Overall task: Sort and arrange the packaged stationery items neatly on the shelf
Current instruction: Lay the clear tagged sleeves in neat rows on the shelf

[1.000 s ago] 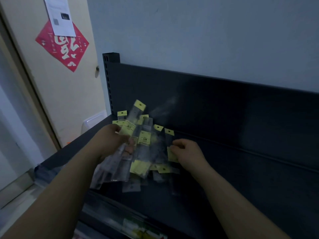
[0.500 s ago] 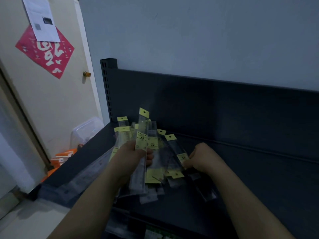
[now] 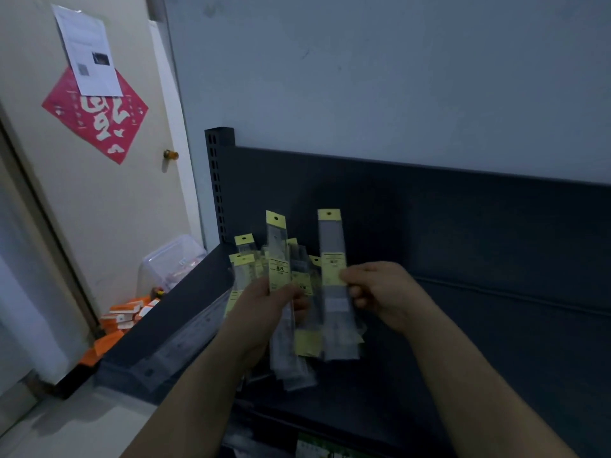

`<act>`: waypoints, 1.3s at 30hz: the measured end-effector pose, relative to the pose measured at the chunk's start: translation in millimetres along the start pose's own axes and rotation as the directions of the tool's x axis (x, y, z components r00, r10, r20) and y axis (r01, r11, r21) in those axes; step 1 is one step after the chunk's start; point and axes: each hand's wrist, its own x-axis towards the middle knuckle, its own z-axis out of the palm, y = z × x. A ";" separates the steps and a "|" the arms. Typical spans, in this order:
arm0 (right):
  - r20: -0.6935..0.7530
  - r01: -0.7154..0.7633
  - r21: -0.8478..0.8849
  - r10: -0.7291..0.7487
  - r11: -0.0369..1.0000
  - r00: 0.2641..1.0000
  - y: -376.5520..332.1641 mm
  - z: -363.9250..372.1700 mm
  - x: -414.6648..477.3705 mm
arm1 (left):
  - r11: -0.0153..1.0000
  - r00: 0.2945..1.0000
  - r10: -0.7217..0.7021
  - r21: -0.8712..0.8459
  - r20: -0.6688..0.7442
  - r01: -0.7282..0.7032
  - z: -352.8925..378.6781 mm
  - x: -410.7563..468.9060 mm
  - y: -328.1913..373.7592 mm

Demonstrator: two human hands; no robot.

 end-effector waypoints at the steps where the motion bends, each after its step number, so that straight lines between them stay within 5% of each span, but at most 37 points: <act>1: 0.044 -0.011 0.037 0.010 0.999 0.999 -0.9 10.5 -1.7 | 1.000 1.000 0.010 0.008 0.023 -0.010 1.3 -1.1 0.5; 5: 0.142 0.029 0.014 -0.031 0.999 0.989 3.2 39.5 -2.9 | 0.985 0.997 0.073 0.157 -0.013 -0.070 -2.1 -3.1 0.4; 8: 0.019 0.177 -0.384 -0.184 0.906 0.983 12.7 37.0 10.7 | 0.982 0.990 0.087 0.179 -0.110 -0.066 -14.7 -2.9 0.5; 10: 0.022 0.204 -0.612 -0.241 0.764 0.970 15.6 35.9 13.5 | 0.993 0.990 0.055 0.112 -0.129 -0.040 -24.0 -1.2 -0.4; 15: 0.030 0.142 -0.806 -0.199 0.575 0.980 15.4 48.7 13.1 | 0.984 0.990 -0.064 -0.172 -0.126 0.041 -31.4 -1.0 -2.3; 20: -0.014 0.041 -0.706 -0.071 0.707 0.997 12.9 42.6 22.0 | 0.974 0.991 -0.090 -0.216 -0.103 0.066 -30.7 -5.8 3.1; 24: -0.029 -0.015 -0.326 0.006 0.945 1.000 14.9 29.1 24.1 | 0.967 0.987 -0.121 -0.237 -0.106 0.093 -32.6 -4.3 4.6; 31: 0.093 -0.006 -0.021 0.007 1.000 0.996 -4.4 2.4 9.7 | 0.971 0.990 -0.107 -0.224 -0.095 0.083 -27.5 -4.4 14.7; 34: 0.146 0.056 -0.017 -0.053 0.998 0.988 -13.0 -11.7 2.6 | 0.971 0.993 -0.073 -0.232 -0.088 0.051 -20.2 -5.3 21.7; 39: 0.374 0.159 -0.291 -0.041 0.943 0.926 -15.7 -36.6 -9.2 | 0.953 0.997 -0.080 -0.294 -0.008 0.074 -19.3 3.4 27.1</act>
